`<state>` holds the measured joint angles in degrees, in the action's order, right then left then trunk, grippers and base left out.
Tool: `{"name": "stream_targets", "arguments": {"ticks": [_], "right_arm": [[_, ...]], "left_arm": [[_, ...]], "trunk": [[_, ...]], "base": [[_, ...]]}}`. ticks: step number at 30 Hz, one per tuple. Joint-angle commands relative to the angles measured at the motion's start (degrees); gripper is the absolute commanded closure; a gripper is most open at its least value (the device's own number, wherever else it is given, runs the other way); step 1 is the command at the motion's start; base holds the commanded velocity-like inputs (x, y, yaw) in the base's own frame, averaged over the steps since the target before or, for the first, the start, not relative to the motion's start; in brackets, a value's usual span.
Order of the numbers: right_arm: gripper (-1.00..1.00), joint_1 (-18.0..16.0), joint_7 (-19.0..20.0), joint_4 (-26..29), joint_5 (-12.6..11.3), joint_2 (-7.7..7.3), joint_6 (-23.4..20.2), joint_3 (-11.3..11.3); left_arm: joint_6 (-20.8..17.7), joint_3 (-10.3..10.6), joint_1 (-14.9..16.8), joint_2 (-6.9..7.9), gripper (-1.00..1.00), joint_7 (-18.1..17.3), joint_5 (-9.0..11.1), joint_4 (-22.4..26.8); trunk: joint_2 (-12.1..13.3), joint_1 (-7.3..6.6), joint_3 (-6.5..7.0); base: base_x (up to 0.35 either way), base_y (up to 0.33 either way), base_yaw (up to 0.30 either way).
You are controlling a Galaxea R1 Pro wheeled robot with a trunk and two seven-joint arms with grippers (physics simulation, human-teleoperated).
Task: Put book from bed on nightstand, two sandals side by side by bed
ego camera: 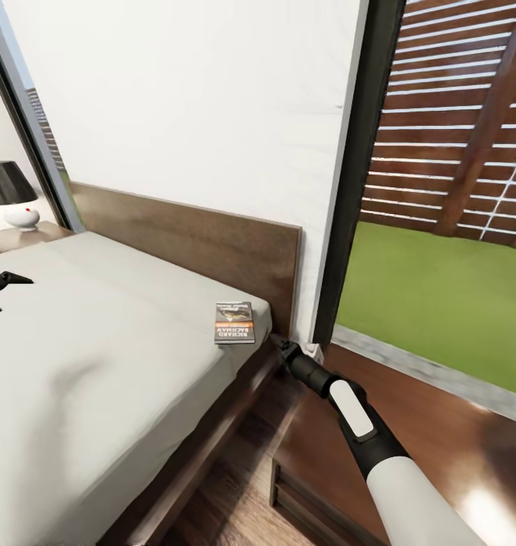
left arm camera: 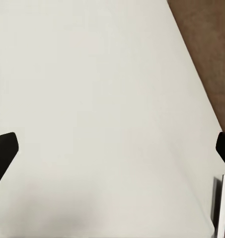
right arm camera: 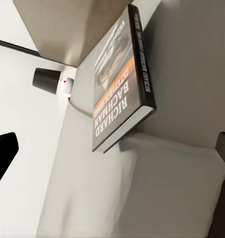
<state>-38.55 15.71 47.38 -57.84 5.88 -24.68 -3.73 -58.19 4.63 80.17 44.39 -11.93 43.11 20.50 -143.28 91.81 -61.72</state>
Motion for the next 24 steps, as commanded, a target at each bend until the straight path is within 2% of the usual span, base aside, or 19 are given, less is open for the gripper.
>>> {"name": "stream_targets", "arguments": {"ticks": [1, 11, 24], "right_arm": [[-1.00, 0.0, 0.0, 0.0, -0.3, 0.01, -0.2, 0.0], [-1.00, 0.0, 0.2, 0.0, -0.3, -0.03, -0.3, 0.1], [-1.00, 0.0, 0.0, 0.0, -0.4, -0.92, -0.3, 0.2]], "left_arm": [[0.0, 0.5, 0.1, 0.14, -1.00, -0.5, -0.2, 0.0], [0.0, 0.5, 0.0, 0.37, -1.00, -0.5, -0.3, 0.0], [0.0, 0.6, 0.1, 0.43, -1.00, -0.5, -0.3, -0.1]], "trunk": [[0.0, -0.01, -0.06], [0.0, -0.01, -0.06], [0.0, -0.01, -0.06]], "base": [[0.000, 0.000, 0.200], [0.000, 0.000, 0.167], [0.000, 0.000, 0.028]]}}
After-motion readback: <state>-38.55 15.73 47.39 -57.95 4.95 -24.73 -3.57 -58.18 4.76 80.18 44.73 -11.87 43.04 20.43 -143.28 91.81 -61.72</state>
